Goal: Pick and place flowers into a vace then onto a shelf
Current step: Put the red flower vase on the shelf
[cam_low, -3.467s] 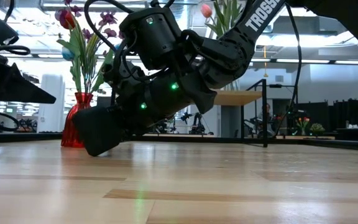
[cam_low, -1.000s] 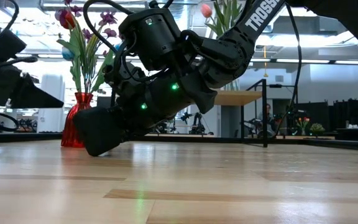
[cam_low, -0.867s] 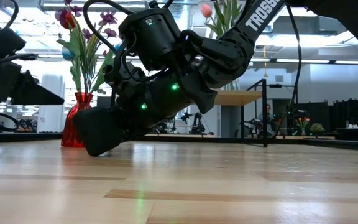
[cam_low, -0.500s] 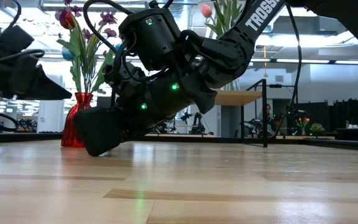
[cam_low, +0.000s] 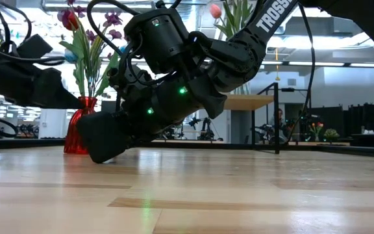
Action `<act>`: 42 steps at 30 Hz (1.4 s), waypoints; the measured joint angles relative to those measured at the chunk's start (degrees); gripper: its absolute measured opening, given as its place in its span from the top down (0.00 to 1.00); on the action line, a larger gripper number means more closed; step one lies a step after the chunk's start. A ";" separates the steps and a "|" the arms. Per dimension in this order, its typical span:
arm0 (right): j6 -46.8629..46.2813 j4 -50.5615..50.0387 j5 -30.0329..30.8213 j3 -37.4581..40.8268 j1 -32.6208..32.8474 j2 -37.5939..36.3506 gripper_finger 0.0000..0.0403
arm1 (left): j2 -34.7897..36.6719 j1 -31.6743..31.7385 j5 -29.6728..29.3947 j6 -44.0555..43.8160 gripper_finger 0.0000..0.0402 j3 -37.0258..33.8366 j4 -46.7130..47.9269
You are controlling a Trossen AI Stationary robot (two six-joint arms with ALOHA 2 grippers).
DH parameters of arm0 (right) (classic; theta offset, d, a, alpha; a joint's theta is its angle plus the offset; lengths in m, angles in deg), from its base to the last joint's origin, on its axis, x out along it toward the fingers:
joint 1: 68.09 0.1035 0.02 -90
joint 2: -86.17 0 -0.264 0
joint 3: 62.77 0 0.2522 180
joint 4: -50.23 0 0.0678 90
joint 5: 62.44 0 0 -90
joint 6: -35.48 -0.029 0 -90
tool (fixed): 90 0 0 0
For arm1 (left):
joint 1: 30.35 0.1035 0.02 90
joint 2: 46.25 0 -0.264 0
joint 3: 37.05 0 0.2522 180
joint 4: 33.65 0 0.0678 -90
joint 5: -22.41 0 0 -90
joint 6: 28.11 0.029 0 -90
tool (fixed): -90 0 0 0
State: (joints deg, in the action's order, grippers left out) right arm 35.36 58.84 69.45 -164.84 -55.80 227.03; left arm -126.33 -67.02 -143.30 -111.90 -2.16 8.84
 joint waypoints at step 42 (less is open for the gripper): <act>0.02 -0.13 -0.87 0.00 -0.02 0.00 1.00 | 0.00 9.95 -1.65 18.23 0.43 0.02 -19.29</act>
State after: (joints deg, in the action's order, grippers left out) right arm 35.38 58.71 68.58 -164.84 -55.82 227.03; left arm -126.33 -57.07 -144.95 -93.67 -2.14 -10.45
